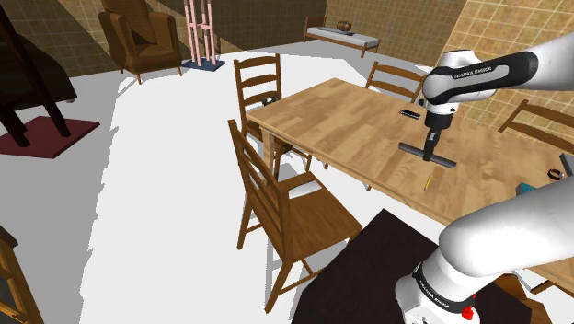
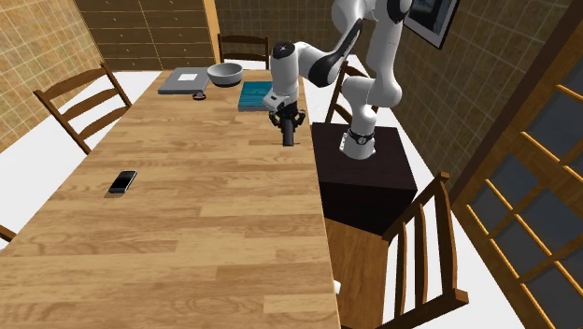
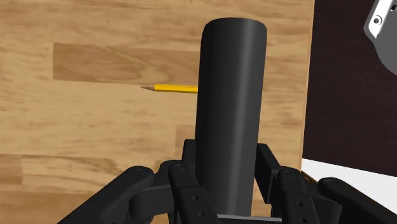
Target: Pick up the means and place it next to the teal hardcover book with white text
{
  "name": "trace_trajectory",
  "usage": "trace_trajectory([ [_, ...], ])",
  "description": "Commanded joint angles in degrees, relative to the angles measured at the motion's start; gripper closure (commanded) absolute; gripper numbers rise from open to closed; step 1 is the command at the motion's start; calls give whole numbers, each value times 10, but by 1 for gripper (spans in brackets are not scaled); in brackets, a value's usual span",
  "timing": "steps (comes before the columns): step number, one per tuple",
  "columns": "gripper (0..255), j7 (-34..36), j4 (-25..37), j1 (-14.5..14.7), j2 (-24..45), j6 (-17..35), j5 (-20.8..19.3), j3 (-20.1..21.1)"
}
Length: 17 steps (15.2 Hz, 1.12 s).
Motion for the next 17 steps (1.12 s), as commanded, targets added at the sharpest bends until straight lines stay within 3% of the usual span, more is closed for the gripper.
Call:
trace_trajectory([
  [1,255,-12,-25,-17,-29,1,-22,-10],
  [9,255,-81,-94,-102,-142,-21,-110,-53],
  [17,255,-174,-119,-188,-216,-39,-191,-111],
])
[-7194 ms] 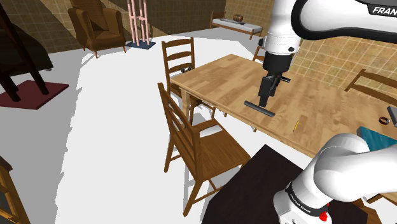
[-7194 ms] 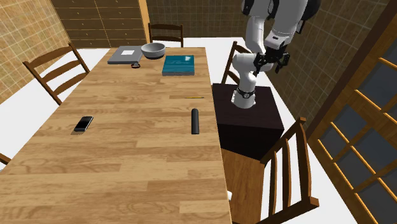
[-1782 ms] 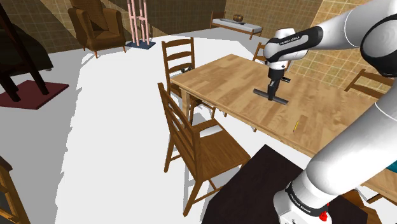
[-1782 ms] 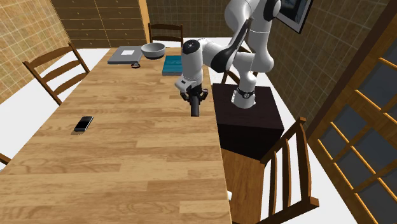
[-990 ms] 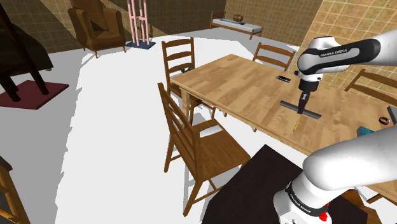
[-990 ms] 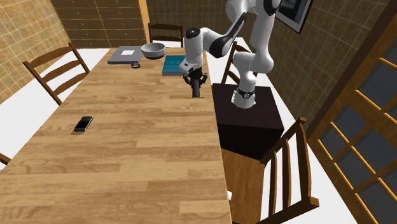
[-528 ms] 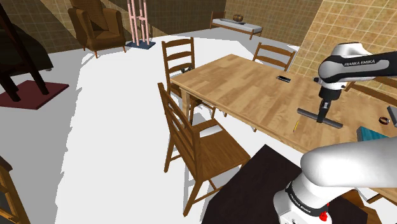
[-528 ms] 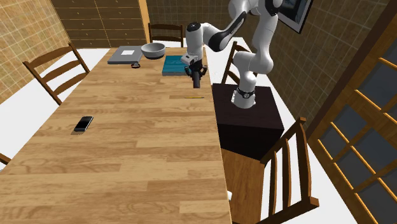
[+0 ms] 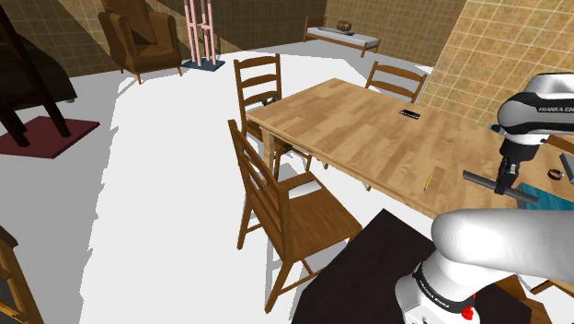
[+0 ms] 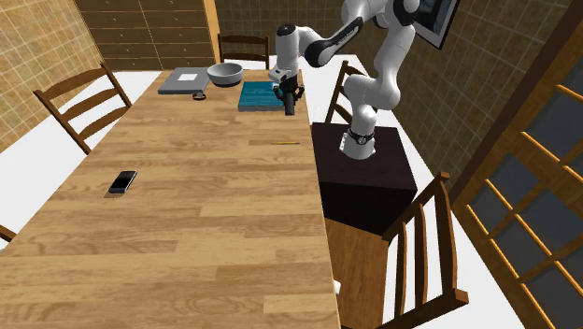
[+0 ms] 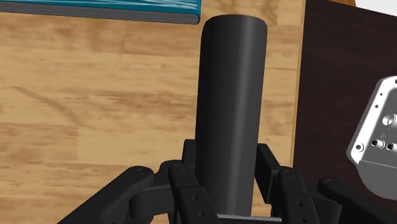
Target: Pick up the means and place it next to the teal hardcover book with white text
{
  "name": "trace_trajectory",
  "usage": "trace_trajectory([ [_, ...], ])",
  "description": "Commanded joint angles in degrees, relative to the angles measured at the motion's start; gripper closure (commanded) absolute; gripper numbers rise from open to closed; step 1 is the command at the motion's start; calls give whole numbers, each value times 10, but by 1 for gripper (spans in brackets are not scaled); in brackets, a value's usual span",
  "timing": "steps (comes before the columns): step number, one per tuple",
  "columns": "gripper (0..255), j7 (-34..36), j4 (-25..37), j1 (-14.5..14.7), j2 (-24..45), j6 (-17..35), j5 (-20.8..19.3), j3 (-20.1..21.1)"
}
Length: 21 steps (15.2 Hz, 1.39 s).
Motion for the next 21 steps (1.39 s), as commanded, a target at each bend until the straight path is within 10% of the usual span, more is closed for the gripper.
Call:
trace_trajectory([
  [1,255,-7,-11,-11,-7,7,-13,-9],
  [21,255,26,-77,3,82,162,-67,-92],
])
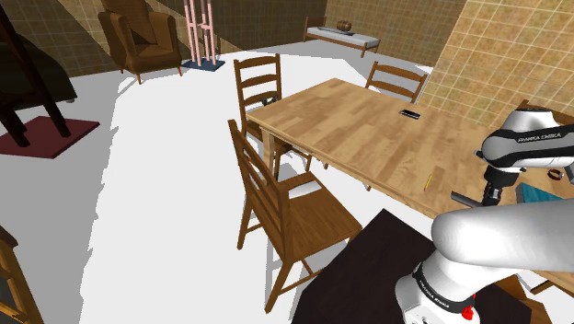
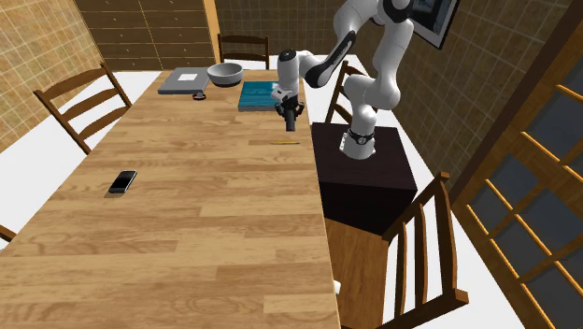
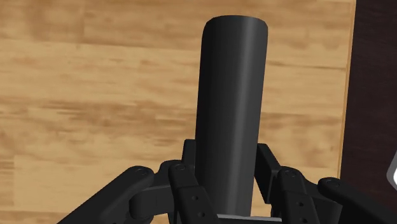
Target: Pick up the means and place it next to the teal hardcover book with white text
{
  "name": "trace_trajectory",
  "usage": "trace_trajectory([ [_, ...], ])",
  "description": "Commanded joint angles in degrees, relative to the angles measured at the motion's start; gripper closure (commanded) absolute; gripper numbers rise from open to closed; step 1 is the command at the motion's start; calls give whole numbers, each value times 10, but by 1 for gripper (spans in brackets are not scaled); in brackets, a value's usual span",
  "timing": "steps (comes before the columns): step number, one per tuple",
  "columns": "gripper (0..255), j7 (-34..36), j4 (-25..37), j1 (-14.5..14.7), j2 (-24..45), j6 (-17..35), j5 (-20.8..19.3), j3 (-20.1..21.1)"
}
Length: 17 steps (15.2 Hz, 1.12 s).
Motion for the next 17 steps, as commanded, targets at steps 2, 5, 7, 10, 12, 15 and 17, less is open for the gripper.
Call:
trace_trajectory([
  [2,255,0,0,0,1,1,0,0],
  [5,0,0,0,0,1,1,0,0],
  [7,0,0,0,0,1,1,0,0],
  [10,0,0,0,0,1,1,0,0],
  [12,0,-4,17,-1,-30,-49,21,31],
  [15,0,-7,35,1,-51,-90,39,56],
  [17,0,-7,35,1,-52,-90,39,56],
])
